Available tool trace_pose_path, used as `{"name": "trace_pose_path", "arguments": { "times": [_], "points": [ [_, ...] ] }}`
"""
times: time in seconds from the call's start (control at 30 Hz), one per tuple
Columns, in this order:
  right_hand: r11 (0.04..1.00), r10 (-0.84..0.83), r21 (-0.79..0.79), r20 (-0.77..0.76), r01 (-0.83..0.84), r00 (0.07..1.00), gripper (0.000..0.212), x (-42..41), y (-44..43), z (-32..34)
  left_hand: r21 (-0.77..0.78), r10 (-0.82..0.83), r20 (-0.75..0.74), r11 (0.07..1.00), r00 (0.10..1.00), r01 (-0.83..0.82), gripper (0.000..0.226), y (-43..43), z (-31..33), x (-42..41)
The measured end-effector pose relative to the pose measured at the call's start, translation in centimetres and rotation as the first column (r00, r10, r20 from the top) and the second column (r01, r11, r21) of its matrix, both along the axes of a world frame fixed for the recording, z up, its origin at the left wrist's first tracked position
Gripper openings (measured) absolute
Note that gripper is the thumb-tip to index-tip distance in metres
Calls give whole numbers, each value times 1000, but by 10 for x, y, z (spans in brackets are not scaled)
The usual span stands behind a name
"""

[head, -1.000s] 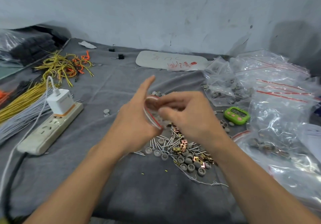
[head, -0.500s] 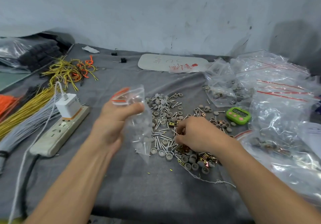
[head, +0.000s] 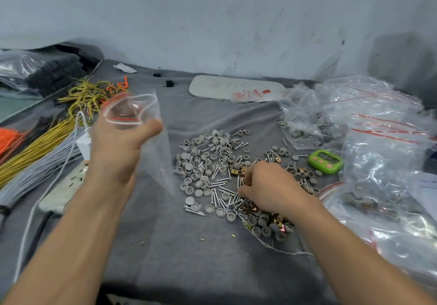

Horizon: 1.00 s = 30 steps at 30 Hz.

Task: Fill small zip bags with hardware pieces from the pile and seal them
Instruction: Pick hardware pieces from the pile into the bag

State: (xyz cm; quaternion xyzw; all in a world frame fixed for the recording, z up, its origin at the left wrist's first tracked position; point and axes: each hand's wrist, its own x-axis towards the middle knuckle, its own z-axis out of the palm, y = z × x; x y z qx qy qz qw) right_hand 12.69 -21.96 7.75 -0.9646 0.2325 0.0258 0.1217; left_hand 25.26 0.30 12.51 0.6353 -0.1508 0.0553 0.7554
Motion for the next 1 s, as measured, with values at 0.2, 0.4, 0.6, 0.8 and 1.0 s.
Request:
{"name": "trace_pose_path", "arguments": {
  "times": [0.2,0.4,0.6,0.8,1.0],
  "points": [
    [999,-20,40,0,20,1000,23,7,6,-6,837,-223,244,540,944,-89,80,-11,-22,-13],
    [996,-91,7,260,92,961,21,2,2,4,954,-341,159,294,927,-56,81,-29,-38,-24],
    [985,50,121,490,-125,870,7,-5,22,22,946,-412,180,320,893,-43,71,-41,-37,-34],
    [903,201,197,590,-381,782,19,2,47,21,902,-396,136,429,908,53,55,-49,-35,-38],
    [972,-79,228,526,-51,847,19,-4,-3,24,793,-276,171,608,946,34,61,-39,-33,-28]
  ]
}}
